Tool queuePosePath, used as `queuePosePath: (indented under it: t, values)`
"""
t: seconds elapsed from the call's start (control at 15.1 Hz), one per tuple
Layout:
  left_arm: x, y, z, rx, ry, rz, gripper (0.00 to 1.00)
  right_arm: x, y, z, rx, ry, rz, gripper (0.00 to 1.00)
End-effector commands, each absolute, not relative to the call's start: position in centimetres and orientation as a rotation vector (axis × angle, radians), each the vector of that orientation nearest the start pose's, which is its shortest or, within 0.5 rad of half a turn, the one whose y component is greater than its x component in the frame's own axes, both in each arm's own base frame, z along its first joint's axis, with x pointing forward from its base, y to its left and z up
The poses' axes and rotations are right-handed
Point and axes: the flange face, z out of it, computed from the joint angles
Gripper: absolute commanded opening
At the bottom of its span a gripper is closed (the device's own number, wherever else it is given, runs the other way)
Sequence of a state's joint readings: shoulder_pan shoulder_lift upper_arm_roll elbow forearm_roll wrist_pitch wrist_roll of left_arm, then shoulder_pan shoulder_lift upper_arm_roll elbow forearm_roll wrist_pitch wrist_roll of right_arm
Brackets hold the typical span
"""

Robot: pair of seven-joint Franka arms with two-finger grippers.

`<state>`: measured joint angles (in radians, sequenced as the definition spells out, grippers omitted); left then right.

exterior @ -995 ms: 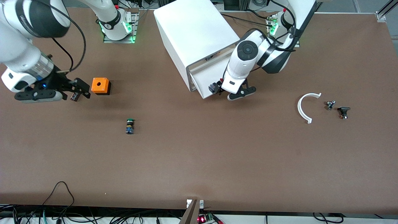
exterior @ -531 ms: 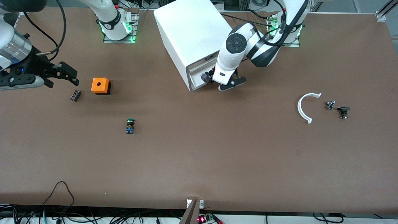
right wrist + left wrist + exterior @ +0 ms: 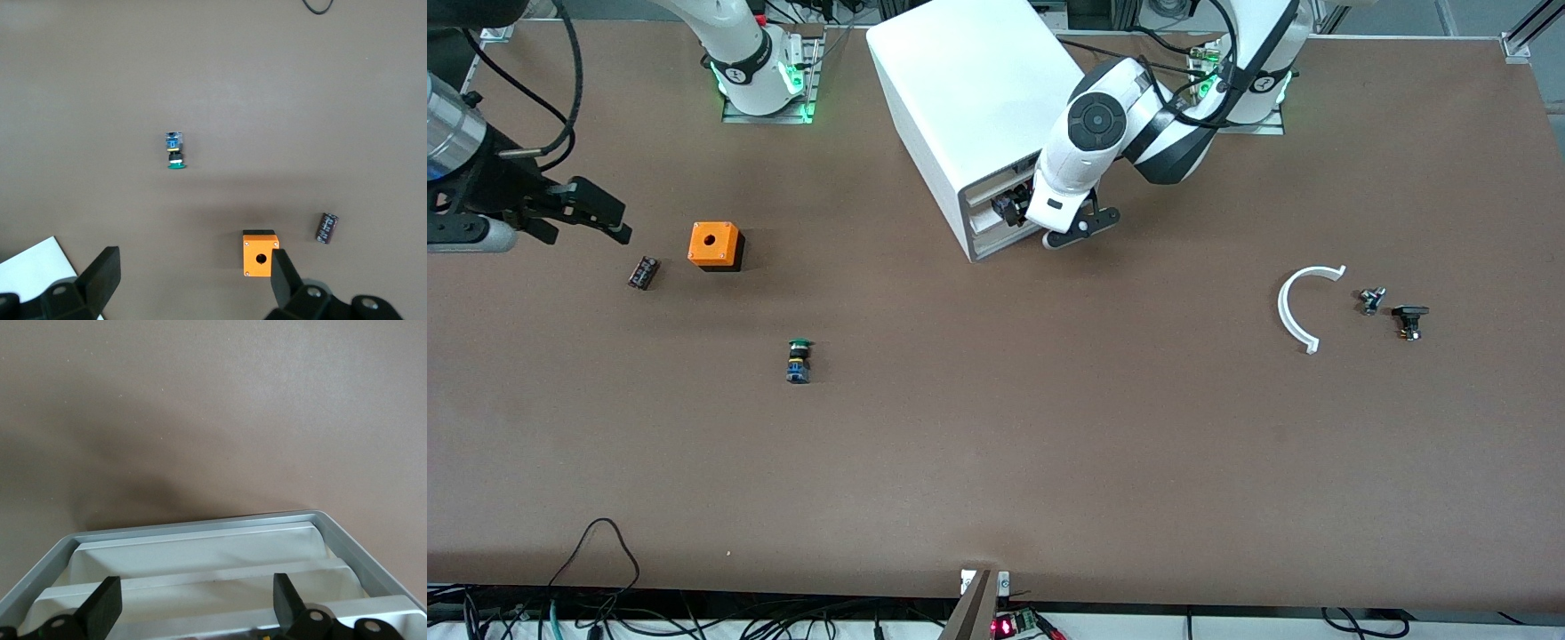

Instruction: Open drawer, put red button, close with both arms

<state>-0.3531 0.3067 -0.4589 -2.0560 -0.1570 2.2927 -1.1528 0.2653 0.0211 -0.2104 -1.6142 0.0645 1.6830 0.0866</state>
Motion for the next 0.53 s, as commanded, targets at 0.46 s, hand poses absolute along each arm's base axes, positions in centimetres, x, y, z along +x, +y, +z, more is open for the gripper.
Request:
queuePosePath:
  t: [0.46]
  values:
    - [43.9, -41.0, 36.9, -3.073, -0.732, 0.485, 1.00, 58.2, 3.7, 62.7, -3.063, 0.075, -0.126, 1.00]
